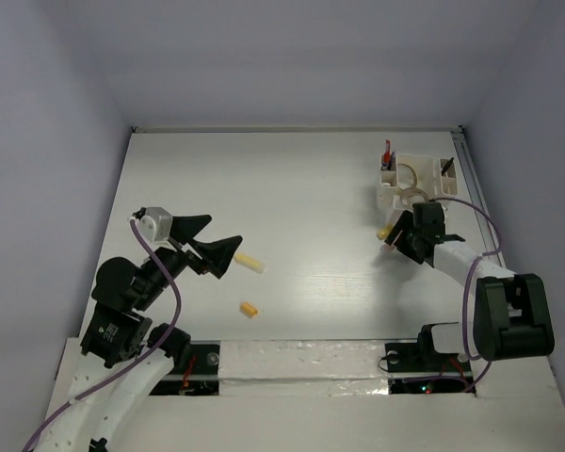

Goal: Sort the stationery into containers
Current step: Pick up the pen from the center of the board.

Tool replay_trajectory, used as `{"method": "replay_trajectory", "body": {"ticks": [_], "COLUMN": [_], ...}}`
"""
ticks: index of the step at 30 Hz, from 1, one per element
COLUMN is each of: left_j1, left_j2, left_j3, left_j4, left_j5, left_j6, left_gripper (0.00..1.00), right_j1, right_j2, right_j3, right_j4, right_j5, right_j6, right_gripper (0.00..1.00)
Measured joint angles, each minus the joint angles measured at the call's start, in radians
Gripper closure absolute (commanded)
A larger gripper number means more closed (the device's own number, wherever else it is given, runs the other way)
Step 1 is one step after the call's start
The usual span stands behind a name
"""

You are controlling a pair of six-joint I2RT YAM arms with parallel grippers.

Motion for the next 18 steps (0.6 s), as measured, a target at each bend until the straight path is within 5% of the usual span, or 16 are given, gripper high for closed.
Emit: {"method": "replay_trajectory", "body": {"ticks": [5,13,15,18], "left_j1": [-0.019,-0.046,-0.049,-0.055], "left_j2": [-0.014,-0.021,-0.023,-0.023], "left_j3": [0.0,0.0,0.0,0.0], "left_j4": [0.0,-0.001,0.0,-0.001], "left_j5": [-0.002,-0.008,-0.008,-0.012], "left_j6": [0.0,0.0,0.0,0.001], "left_gripper": [0.01,0.01,0.01,0.01], "right_j1": [0.033,0.076,0.09,0.116], "right_j2": [0.068,0.135,0.135,0.135], "right_j3": [0.059,0.111,0.113,0.113], "right_j4": [-0.024,-0.056,-0.065,-0.08], "right_j5": [0.066,0.14,0.146,0.15], "right_j6": [0.007,0.02,0.026,0.035], "right_gripper": [0.29,0.46,0.58,0.59]}}
